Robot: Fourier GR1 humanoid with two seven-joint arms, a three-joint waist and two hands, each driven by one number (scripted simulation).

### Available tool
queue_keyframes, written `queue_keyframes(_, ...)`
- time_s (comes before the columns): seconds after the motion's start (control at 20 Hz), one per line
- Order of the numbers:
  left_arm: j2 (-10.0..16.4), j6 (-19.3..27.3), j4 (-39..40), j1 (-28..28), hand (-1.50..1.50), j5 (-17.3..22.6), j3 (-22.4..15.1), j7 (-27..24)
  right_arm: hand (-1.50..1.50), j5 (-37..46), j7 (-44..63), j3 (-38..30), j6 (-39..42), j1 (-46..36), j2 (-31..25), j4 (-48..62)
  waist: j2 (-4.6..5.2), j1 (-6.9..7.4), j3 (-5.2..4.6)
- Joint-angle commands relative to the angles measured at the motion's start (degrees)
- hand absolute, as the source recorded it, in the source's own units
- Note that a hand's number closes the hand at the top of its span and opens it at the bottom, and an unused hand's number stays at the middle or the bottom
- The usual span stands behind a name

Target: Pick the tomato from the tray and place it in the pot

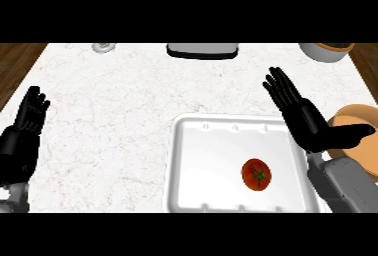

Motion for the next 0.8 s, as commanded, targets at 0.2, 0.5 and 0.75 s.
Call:
queue_keyframes(0.2,-3.8,-1.6,-2.3,-6.0,0.00,3.6,-0.4,-0.1,1.50,-6.2,-6.8,2.1,31.1,-12.3,-7.5,-6.2,1.89,-0.21,0.76)
queue_keyframes(0.5,-6.6,-2.4,-1.6,-8.6,0.00,5.6,-1.6,1.3,-1.50,17.5,-31.9,-2.5,30.4,-12.8,-18.3,1.8,2.89,-1.00,0.99)
queue_keyframes(0.75,-7.5,-2.4,-0.6,-9.8,0.00,5.7,-1.6,1.4,-1.50,26.1,-51.4,-1.2,30.0,-10.5,-20.7,3.7,2.70,-0.69,0.98)
